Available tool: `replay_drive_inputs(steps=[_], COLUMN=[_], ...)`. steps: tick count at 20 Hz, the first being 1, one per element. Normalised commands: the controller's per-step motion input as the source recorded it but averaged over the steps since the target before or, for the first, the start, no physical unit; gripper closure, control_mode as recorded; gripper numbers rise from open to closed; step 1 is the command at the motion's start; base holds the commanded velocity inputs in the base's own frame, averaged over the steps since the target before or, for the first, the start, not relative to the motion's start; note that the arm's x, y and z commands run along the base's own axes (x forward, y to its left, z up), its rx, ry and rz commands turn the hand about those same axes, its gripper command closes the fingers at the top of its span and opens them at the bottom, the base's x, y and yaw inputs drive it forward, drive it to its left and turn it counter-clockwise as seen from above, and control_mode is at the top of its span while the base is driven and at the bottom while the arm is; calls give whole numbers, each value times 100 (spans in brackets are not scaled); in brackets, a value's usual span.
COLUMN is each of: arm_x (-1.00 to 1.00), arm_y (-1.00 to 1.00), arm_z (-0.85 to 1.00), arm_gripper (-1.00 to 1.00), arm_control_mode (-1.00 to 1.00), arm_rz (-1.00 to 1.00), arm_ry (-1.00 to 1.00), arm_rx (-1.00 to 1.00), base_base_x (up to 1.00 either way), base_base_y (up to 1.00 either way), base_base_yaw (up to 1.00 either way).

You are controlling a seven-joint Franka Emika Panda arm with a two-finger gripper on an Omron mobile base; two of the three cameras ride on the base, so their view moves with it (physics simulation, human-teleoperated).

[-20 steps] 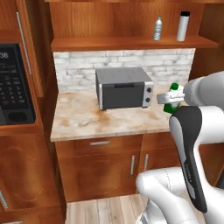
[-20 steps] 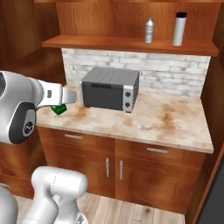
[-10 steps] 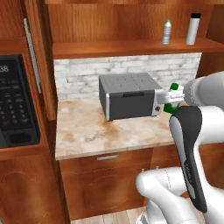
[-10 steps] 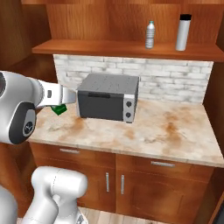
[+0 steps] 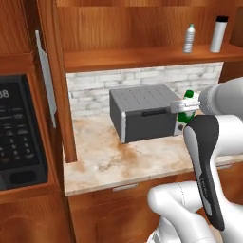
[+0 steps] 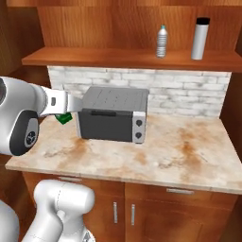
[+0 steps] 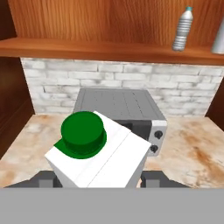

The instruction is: Pick the milk, bottled water, water bottle from the counter and place them in the open cabinet.

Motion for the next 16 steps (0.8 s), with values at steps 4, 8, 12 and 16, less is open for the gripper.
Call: replay_drive_inputs(steps=[4, 8, 12, 16], arm_x=[0, 0, 0, 0], arm_y=[0, 0, 0, 0], arm_z=[0, 0, 0, 0], arm_gripper=[100, 100, 100, 100], arm_control_mode=[100, 100, 100, 100], arm_rz=[0, 0, 0, 0], arm_ry=[0, 0, 0, 0], arm_rx=[0, 0, 0, 0], base_base_x=[47, 43, 38, 33], base_base_y=[33, 30, 37, 38], base_base_yaw=[-13, -13, -12, -11])
